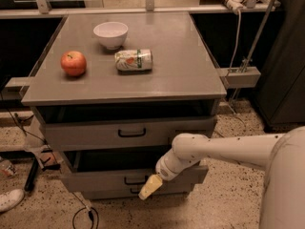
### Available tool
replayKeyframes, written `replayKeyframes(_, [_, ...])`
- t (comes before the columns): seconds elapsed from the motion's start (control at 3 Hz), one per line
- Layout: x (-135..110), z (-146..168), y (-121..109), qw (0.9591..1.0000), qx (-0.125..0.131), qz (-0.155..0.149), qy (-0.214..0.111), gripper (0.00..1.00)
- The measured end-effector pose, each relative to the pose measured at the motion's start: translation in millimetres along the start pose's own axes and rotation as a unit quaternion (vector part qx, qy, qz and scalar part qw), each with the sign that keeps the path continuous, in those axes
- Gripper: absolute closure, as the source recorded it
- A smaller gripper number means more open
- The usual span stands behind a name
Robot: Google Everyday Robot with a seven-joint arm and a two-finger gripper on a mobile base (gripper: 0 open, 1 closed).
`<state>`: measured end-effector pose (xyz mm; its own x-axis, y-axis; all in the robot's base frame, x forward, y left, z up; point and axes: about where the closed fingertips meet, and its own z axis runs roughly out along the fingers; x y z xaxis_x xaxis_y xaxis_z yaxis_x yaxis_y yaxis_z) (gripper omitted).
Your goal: Open middle drawer
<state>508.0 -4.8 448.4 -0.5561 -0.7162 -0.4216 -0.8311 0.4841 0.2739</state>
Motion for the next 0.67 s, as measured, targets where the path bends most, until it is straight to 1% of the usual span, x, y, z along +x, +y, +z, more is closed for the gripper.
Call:
replayKeyframes(0.33, [26.4, -14.3, 29.2, 0.9988, -0.034, -0.025, 0.026, 0.0])
replayKeyframes(0.67, [26.1, -14.5, 28.6, 0.9988, -0.034, -0.025, 0.026, 0.0])
